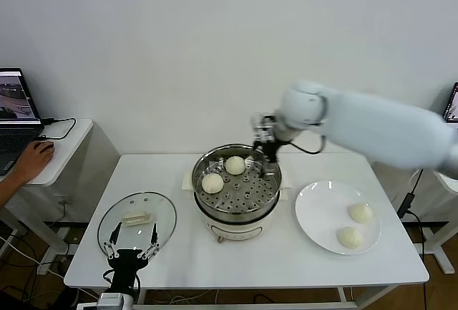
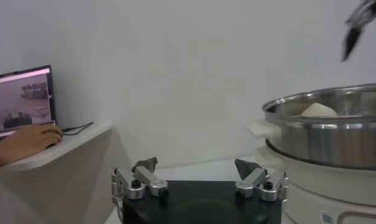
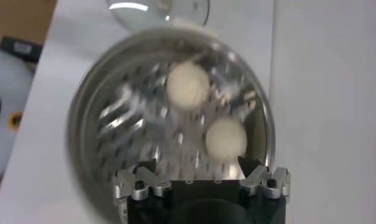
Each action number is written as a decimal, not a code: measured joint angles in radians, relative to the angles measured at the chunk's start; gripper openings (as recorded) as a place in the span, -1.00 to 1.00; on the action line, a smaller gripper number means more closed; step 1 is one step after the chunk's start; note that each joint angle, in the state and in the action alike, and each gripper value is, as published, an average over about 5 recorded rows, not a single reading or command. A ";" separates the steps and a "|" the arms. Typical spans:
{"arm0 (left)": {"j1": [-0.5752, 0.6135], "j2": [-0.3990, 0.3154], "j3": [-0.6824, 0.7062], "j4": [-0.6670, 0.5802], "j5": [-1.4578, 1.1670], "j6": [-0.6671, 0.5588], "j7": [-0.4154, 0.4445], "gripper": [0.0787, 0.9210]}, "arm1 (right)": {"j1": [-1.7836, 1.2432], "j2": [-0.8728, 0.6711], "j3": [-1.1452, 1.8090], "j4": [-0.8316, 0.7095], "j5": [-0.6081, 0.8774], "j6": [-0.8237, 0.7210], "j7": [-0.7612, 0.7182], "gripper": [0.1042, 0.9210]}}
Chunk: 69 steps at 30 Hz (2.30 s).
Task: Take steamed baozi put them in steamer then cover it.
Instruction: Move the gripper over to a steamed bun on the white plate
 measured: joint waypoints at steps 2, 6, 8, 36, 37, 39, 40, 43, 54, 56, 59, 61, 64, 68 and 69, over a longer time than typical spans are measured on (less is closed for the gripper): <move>0.004 0.001 0.000 -0.001 0.001 -0.001 0.000 0.77 | -0.001 -0.070 0.008 0.027 -0.036 0.041 -0.033 0.76; 0.011 0.000 -0.001 -0.001 0.006 -0.003 0.000 0.77 | -0.040 -0.200 0.039 0.062 -0.115 0.121 -0.080 0.76; 0.014 -0.002 0.000 0.000 0.010 -0.003 0.000 0.77 | -0.082 -0.260 0.069 0.073 -0.158 0.157 -0.094 0.76; 0.046 -0.034 -0.007 -0.001 0.047 -0.007 -0.005 0.77 | -0.875 -0.430 0.636 0.026 -0.532 0.332 -0.041 0.76; 0.046 -0.035 -0.007 0.000 0.047 -0.007 -0.005 0.77 | -0.886 -0.425 0.642 0.018 -0.538 0.334 -0.038 0.76; 0.045 -0.035 -0.008 0.002 0.047 -0.007 -0.005 0.77 | -0.905 -0.414 0.651 0.004 -0.548 0.337 -0.033 0.76; 0.044 -0.035 -0.008 0.003 0.047 -0.007 -0.005 0.77 | -0.913 -0.408 0.655 -0.003 -0.553 0.338 -0.032 0.76; 0.040 -0.035 -0.009 0.006 0.047 -0.007 -0.006 0.77 | -0.928 -0.392 0.663 -0.024 -0.566 0.339 -0.028 0.76; 0.032 -0.032 -0.009 0.014 0.046 -0.006 -0.006 0.77 | -0.946 -0.341 0.670 -0.089 -0.587 0.339 -0.019 0.59; 0.031 -0.032 -0.009 0.014 0.046 -0.006 -0.006 0.77 | -0.946 -0.334 0.669 -0.096 -0.587 0.337 -0.019 0.54; 0.028 -0.034 -0.008 0.014 0.047 -0.005 -0.007 0.77 | -0.945 -0.327 0.665 -0.104 -0.586 0.332 -0.022 0.46; 0.027 -0.035 -0.007 0.013 0.047 -0.004 -0.007 0.77 | -0.942 -0.323 0.661 -0.108 -0.584 0.329 -0.024 0.41; 0.025 -0.035 -0.006 0.012 0.047 -0.004 -0.007 0.77 | -0.938 -0.316 0.657 -0.116 -0.583 0.326 -0.026 0.31; 0.025 -0.036 -0.005 0.010 0.048 -0.004 -0.007 0.77 | -0.934 -0.310 0.656 -0.124 -0.581 0.325 -0.028 0.21; 0.025 -0.036 -0.005 0.010 0.048 -0.004 -0.007 0.77 | -0.933 -0.309 0.656 -0.125 -0.580 0.325 -0.028 0.19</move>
